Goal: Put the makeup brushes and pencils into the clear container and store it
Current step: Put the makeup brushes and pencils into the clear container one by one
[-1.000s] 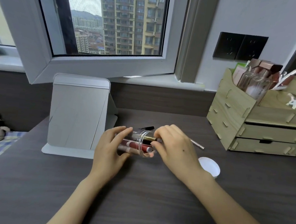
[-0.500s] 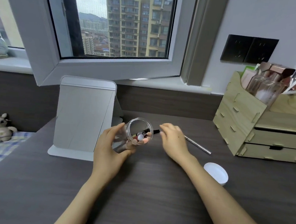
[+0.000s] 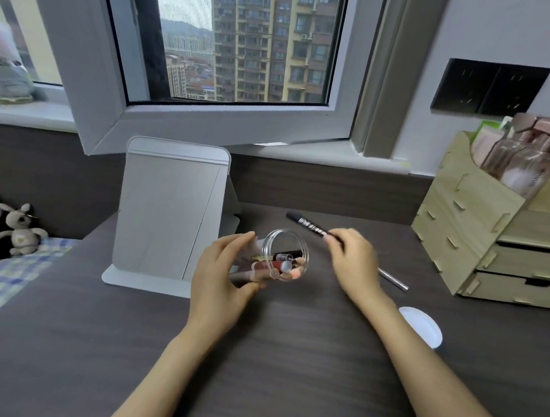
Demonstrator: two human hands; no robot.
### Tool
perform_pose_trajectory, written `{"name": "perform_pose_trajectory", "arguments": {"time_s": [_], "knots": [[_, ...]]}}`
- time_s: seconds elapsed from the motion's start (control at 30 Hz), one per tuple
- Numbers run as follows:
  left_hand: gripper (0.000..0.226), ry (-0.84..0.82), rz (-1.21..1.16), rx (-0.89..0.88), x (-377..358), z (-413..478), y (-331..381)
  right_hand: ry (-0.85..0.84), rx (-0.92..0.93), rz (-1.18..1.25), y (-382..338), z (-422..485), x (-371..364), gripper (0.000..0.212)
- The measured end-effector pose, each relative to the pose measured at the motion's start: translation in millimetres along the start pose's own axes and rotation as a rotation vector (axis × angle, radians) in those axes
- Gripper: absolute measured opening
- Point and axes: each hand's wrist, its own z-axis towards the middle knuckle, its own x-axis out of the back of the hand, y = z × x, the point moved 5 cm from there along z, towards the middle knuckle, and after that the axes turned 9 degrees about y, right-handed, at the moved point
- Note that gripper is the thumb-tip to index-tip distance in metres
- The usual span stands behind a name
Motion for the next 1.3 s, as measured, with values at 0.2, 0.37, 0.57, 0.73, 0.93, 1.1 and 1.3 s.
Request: {"name": "perform_pose_trajectory", "arguments": {"time_s": [0.2,0.37,0.57,0.73,0.93,1.1,1.3], "knots": [[0.074,-0.018,0.028,-0.032,-2.8,-2.7,3.5,0.034,-0.168,0.718,-22.4,-27.7,96.1,0.017],[0.075,-0.038,0.048,-0.071,-4.8,-6.1,6.1,0.034,-0.011,0.531,-56.8,-45.4,100.9,0.011],[0.076,-0.049,0.026,-0.148,-3.2,-6.8,13.8,0.048,0.185,0.322,-88.2,-58.1,61.8,0.022],[0.075,-0.053,0.002,-0.12,-2.5,-6.4,14.3,0.007,0.411,0.177,-96.7,-64.6,56.4,0.041],[0.076,-0.05,0.005,-0.093,-2.9,-4.9,9.9,0.327,0.082,0.017,-27.9,-45.7,85.8,0.031],[0.076,-0.062,0.018,-0.11,-4.3,-5.9,10.5,-0.254,-0.183,-0.841,56.8,-20.3,52.5,0.024],[0.076,-0.069,0.027,-0.111,-5.3,-6.5,10.6,-0.328,-0.085,-0.959,76.2,-9.3,38.6,0.023]]}}
